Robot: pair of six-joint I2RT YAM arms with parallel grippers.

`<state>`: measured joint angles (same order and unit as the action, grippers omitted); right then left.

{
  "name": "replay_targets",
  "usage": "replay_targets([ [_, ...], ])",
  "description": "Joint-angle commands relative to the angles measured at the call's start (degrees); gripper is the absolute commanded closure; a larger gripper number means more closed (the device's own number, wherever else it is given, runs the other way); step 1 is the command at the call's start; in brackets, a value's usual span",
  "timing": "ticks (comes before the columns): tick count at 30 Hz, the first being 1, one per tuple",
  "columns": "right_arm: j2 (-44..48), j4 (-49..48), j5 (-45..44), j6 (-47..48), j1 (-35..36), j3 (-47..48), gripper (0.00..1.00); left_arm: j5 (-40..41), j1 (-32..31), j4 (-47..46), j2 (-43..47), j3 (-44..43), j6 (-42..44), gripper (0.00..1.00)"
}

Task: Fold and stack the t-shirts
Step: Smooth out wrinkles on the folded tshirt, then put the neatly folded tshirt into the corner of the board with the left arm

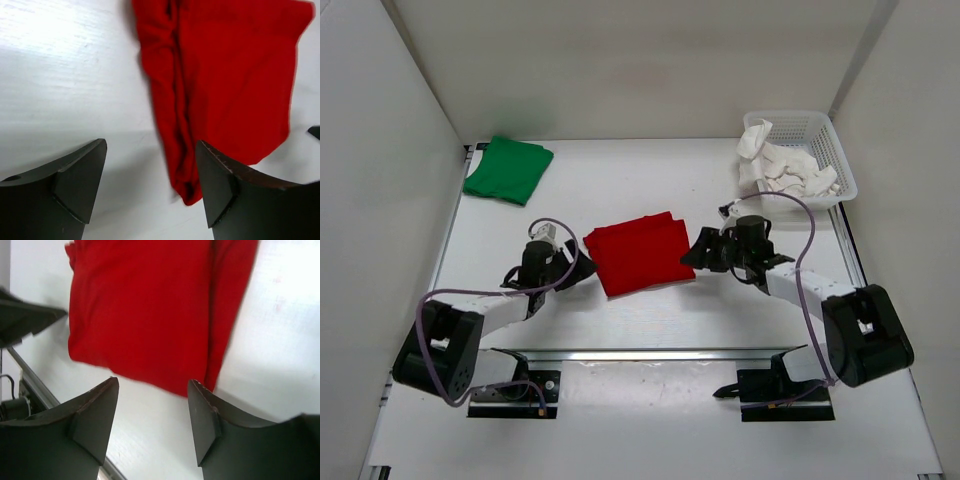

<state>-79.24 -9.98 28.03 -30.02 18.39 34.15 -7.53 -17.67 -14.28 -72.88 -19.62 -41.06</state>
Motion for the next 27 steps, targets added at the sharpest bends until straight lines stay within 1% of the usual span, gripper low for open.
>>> replay_targets([
  [1,5.31,-2.68,-0.70,1.01,0.68,-2.95,0.43,-5.29,-0.08,-6.97,-6.63,0.02,-0.86,0.14],
  [2,6.46,-2.59,-0.70,0.67,0.33,-4.43,0.43,-6.78,-0.34,-9.68,-8.05,-1.03,-1.91,0.12],
  [4,7.95,-2.15,-0.43,1.54,-0.02,-5.50,0.42,-6.45,-2.10,-10.33,-14.27,-4.00,-2.01,0.11],
  [5,8.83,-2.59,0.09,1.02,-0.72,-6.37,0.42,-6.27,-3.06,-9.37,-18.39,-7.42,-0.96,0.14],
  [6,9.28,-2.85,0.35,1.10,-1.25,-6.81,0.42,-6.10,-4.11,-7.27,-20.52,-11.46,-0.26,0.23],
  [7,10.15,-2.77,0.62,0.93,-1.78,-7.51,0.42,-5.92,-4.91,-5.77,-24.11,-13.24,0.18,0.34],
  [8,10.77,-2.94,1.14,0.93,-1.78,-7.35,0.42,-6.35,-5.79,-5.58,-25.89,-16.13,-0.16,0.55],
  [9,11.21,-2.86,1.58,0.41,-2.22,-7.43,0.41,-6.97,-6.14,-5.67,-29.13,-18.42,-1.29,0.70],
  [10,11.30,-2.59,1.76,0.92,-2.48,-7.52,0.42,-7.32,-6.58,-6.19,-31.25,-19.31,-1.65,0.76],
  [11,12.26,-2.50,1.76,1.10,-2.57,-7.96,0.42,-7.15,-6.59,-6.11,-32.66,-21.58,-2.44,0.87],
  [12,12.70,-1.98,2.29,0.93,-2.75,-7.70,0.42,-5.67,-7.28,-5.93,-33.37,-24.39,-2.88,0.94],
  [13,13.14,-1.71,2.20,1.10,-2.66,-7.87,0.42,-5.31,-7.55,-4.28,-33.99,-26.16,-2.80,0.98],
  [14,13.58,-2.23,2.29,1.02,-2.66,-8.31,0.42,-4.52,-7.90,-3.13,-35.12,-30.52,-2.54,1.00],
  [15,14.11,-2.41,2.46,0.93,-2.66,-8.66,0.41,-4.77,-8.08,0.19,-35.74,-36.49,-1.84,1.00],
  [16,14.38,-2.94,2.29,0.32,-3.44,-9.71,0.42,-6.08,-8.43,3.27,-37.23,-39.50,-1.05,1.00],
  [17,14.73,-3.29,2.64,0.40,-3.19,-9.89,0.42,-6.44,-8.26,4.95,-38.99,-45.71,-0.43,1.00],
  [18,15.25,-3.82,2.90,-0.12,-4.49,-10.76,0.44,-7.05,-7.73,8.71,-39.52,-52.56,0.53,1.00],
  [19,15.69,-4.26,3.17,-0.74,-5.29,-11.47,0.44,-6.97,-7.56,11.97,-41.27,-55.67,1.67,1.00],
  [20,16.05,-4.52,3.26,-0.65,-5.73,-12.17,0.44,-7.23,-7.73,13.56,-42.77,-62.32,2.55,1.00],
  [21,16.22,-4.35,3.69,-0.48,-6.35,-12.27,0.44,-7.93,-6.77,17.06,-43.39,-68.74,3.52,1.00],
  [22,16.22,-3.57,3.70,-0.13,-7.40,-12.18,0.44,-8.98,-5.81,20.23,-44.96,-72.02,3.96,1.00],
  [24,16.05,-3.12,4.04,-0.13,-8.81,-12.18,0.44,-11.00,-3.09,24.29,-47.17,-82.81,4.06,1.00],
  [25,15.87,-3.47,4.22,-0.47,-9.25,-11.92,0.45,-12.15,-0.72,26.22,-47.61,-86.78,3.71,1.00],
  [27,15.52,-4.09,5.54,-0.83,-9.25,-12.35,0.44,-13.30,2.63,26.50,-45.87,-88.23,3.00,1.00],
])
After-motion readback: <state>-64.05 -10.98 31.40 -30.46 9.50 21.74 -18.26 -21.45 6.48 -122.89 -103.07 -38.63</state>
